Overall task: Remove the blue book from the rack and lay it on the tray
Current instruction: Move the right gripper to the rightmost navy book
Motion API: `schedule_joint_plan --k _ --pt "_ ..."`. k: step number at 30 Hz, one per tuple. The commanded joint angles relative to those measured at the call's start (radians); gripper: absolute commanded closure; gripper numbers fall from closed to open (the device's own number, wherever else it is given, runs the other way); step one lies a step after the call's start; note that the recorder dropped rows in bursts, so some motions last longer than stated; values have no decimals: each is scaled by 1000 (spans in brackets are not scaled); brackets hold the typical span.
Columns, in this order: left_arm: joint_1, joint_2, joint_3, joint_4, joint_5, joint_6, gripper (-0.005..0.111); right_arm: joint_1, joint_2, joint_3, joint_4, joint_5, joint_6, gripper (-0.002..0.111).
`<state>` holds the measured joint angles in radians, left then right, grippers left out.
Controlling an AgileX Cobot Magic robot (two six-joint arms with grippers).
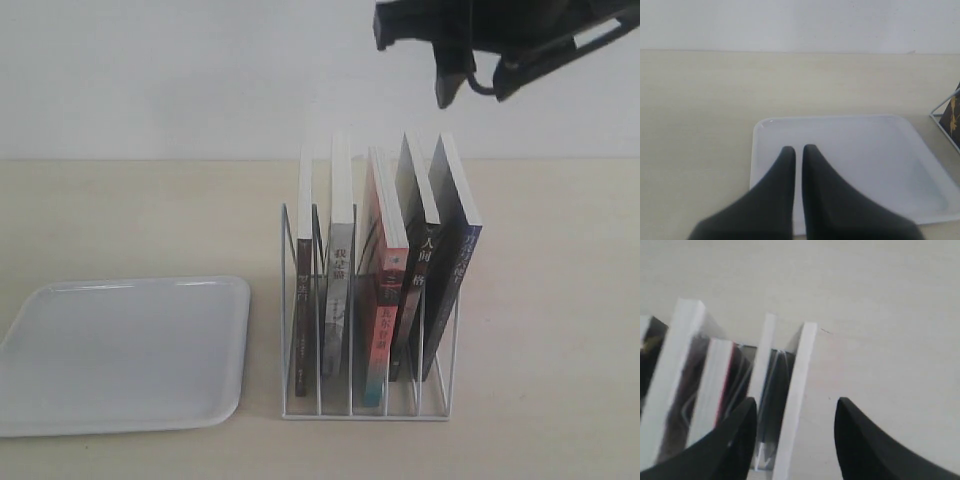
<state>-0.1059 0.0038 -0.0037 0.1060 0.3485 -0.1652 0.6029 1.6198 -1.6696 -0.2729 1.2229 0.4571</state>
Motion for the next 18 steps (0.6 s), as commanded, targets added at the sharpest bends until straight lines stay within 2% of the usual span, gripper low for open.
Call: schedule_joint_plan --k 1,8,13,18 --pt "2 -4 4 0 -4 2 102 -14 -2 53 14 -2 -3 61" --pt "2 -4 4 0 -4 2 102 -14 -2 53 40 -2 5 61" --pt "2 -4 4 0 -4 2 102 -14 -2 172 29 -48 16 61" --pt "2 -4 4 0 -4 2 102 -14 -2 204 43 -94 16 61"
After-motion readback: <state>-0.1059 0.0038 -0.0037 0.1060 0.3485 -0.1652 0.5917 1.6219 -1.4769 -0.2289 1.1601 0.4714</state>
